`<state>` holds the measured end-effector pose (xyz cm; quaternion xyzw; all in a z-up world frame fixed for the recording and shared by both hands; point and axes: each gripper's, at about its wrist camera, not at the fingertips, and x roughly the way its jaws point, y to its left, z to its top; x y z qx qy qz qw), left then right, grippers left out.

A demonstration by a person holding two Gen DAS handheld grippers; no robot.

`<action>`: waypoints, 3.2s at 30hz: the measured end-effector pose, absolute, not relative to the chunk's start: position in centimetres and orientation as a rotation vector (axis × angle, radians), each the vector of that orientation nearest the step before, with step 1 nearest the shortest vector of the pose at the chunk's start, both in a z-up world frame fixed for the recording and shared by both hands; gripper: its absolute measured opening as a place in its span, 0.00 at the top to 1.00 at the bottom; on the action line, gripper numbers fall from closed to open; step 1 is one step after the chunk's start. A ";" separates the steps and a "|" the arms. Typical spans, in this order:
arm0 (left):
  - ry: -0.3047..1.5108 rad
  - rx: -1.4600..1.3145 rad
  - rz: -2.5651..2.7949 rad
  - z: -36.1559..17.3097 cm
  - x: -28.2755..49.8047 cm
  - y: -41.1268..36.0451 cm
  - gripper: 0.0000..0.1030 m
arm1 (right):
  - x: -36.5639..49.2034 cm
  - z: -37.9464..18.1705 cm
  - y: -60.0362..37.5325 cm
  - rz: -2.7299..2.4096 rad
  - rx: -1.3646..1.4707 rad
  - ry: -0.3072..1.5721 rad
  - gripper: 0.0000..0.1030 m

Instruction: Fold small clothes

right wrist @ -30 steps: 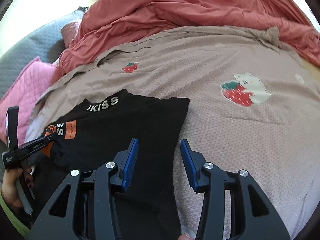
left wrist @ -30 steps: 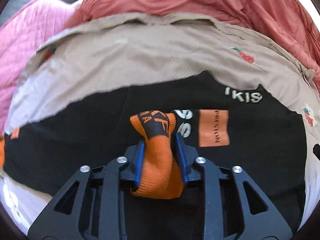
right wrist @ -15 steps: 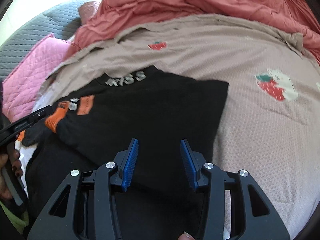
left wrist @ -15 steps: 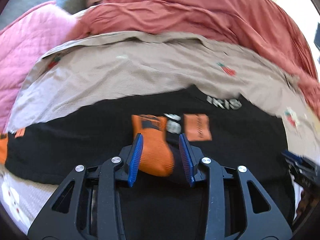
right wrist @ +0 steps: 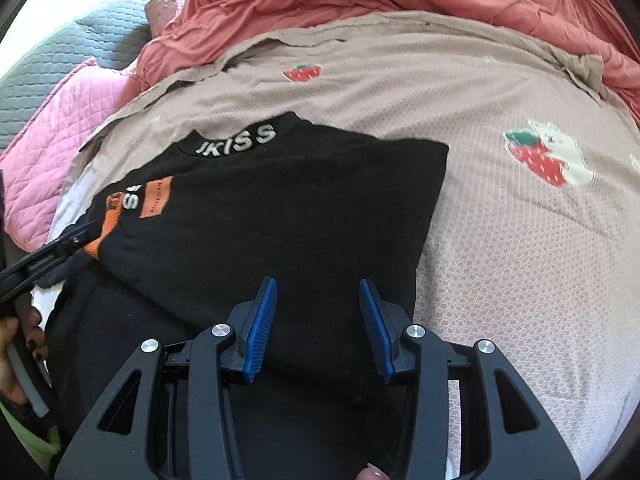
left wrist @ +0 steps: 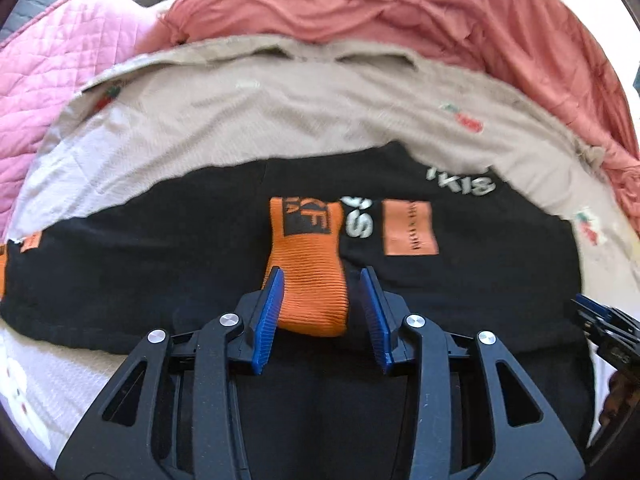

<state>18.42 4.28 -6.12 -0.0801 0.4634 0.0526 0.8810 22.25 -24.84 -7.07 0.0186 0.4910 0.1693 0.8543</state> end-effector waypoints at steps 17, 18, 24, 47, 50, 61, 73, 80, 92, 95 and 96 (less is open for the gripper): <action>1.088 -0.111 0.026 -10.1 20.5 1.8 0.31 | 21.7 -8.4 -22.9 0.422 0.002 1.089 0.59; 1.083 -0.102 0.026 -10.0 20.3 1.8 0.31 | 21.7 -8.4 -22.9 0.422 -0.001 1.090 0.59; 1.060 -0.154 0.024 -8.5 19.1 2.3 0.30 | 21.4 -8.0 -22.6 0.447 0.009 1.077 0.44; 0.991 -0.147 0.087 -2.9 15.4 3.9 0.09 | 18.1 -3.8 -20.4 0.502 -0.094 0.836 0.08; 0.980 -0.152 0.096 -2.4 14.8 4.6 0.09 | 17.4 -3.4 -20.0 0.497 -0.092 0.805 0.07; 0.926 -0.171 0.148 -0.7 12.8 8.0 0.09 | 14.2 -0.7 -18.1 0.466 -0.104 0.705 0.07; 0.889 -0.243 0.216 0.1 11.4 13.0 0.09 | 11.0 1.2 -11.5 0.539 -0.168 0.681 0.07; 0.880 -0.297 0.278 0.2 10.7 16.4 0.09 | 10.3 1.4 -8.0 0.564 -0.150 0.712 0.07; 0.863 -0.337 0.356 1.4 9.5 21.6 0.09 | 9.3 1.0 -2.1 0.587 -0.218 0.761 0.06; 0.863 -0.348 0.391 1.5 9.0 23.2 0.09 | 9.3 1.2 -1.1 0.590 -0.223 0.762 0.06; 0.860 -0.351 0.409 1.5 8.8 24.0 0.09 | 9.3 1.2 -0.6 0.596 -0.225 0.764 0.06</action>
